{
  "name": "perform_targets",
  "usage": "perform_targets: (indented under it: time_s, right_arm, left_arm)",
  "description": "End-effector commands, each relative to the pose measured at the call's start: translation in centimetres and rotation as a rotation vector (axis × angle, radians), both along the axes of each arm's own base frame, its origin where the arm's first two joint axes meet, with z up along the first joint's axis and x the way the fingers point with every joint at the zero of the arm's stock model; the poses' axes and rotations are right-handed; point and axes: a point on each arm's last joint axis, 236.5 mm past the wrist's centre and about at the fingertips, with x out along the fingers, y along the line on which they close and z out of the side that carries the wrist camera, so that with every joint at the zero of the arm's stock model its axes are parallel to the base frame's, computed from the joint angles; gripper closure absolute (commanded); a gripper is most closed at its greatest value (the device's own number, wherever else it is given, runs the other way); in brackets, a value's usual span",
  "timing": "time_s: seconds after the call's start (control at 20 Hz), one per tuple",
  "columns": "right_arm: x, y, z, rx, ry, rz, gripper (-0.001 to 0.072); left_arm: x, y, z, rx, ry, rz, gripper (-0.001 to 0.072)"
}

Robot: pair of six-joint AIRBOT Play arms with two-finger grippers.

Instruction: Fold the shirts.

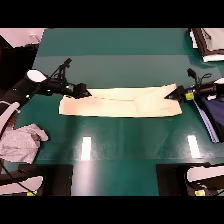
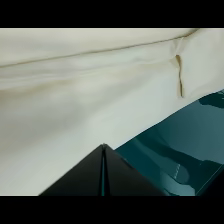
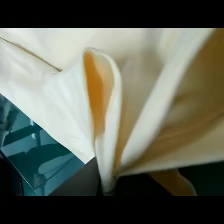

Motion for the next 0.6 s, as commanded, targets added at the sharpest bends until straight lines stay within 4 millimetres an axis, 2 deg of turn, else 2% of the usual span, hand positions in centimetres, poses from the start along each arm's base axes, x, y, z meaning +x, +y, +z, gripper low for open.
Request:
perform_targets:
  time_s: [0.0, 0.15, 0.3, 0.4, 0.55]
  right_arm:
    - [0.6, 1.8, 6.2, -0.015, -0.052, 0.021, 0.0696]
    - [1.3, 5.6, 11.9, -0.038, -0.147, 0.088, 0.0696]
    - [1.4, 10.2, 16.6, -0.044, -0.241, 0.161, 0.0696]
    - [0.9, 13.5, 19.0, -0.040, -0.298, 0.228, 0.0696]
    - [0.0, 17.5, 21.4, -0.028, -0.338, 0.316, 0.0696]
  left_arm:
    - [1.3, -4.6, -0.1, -0.003, -0.032, -0.073, 0.0685]
    - [2.3, -9.9, -2.0, -0.004, -0.027, -0.167, 0.0684]
    - [2.3, -14.2, -5.2, -0.001, 0.014, -0.233, 0.0685]
    - [2.2, -15.6, -7.3, 0.005, 0.057, -0.246, 0.0684]
    - [2.2, -15.6, -9.4, 0.023, 0.097, -0.229, 0.0684]
